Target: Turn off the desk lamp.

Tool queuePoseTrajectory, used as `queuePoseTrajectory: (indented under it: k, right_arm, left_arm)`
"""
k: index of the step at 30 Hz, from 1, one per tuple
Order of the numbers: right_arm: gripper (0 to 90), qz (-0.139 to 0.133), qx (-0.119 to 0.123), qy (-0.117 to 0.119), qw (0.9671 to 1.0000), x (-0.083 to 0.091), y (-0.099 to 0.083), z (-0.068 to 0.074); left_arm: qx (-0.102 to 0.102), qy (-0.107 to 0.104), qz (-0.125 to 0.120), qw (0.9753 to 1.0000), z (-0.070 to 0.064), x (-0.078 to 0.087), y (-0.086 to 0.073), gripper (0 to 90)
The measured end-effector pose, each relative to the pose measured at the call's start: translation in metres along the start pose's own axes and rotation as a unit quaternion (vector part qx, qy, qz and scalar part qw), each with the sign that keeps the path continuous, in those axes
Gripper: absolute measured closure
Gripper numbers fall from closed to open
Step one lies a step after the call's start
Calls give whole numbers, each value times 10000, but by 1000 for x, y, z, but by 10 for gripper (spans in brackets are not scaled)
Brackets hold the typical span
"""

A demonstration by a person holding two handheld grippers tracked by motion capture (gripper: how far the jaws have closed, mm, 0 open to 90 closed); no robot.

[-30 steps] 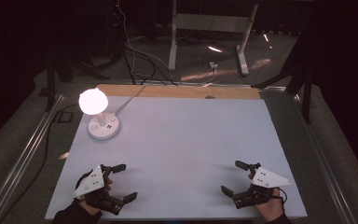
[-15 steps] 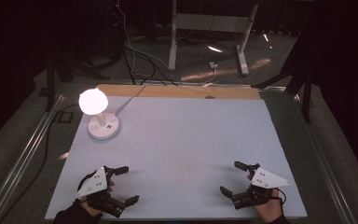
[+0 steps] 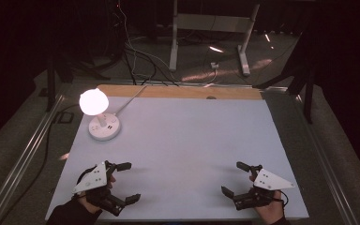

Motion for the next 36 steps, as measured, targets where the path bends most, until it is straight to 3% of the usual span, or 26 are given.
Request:
queuePoseTrajectory:
  k: [8, 15, 24, 34, 36]
  right_arm:
    - [0, -76, -24, -31, 10000, 3, 2, -2]
    - [0, -99, -21, -34, 9999, 3, 3, -2]
    - [0, -103, -30, -38, 9999, 4, 3, -2]
    - [0, -120, -29, -55, 9999, 4, 3, -2]
    - [0, -117, -22, -48, 9999, 4, 4, -2]
  left_arm:
    - [-36, 148, -24, 9999, 11, 6, 14, 3]
    - [-67, 480, -110, 9988, 25, 14, 28, 3]
    - [-69, 664, -173, 9976, 34, 17, 34, 3]
    - [38, 1164, -187, 9930, 57, 23, 38, 3]
    - [58, 1355, -178, 9906, 64, 24, 38, 3]
Point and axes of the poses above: each handheld gripper's, and its own axes: x roughly backward along the jaws, y roughly out of its top, z roughly to its left, the point moved 3 cm from there along -x, roughly forward along the jaws, and after that the axes turned 7 degrees about y, right-handed, at the moved point
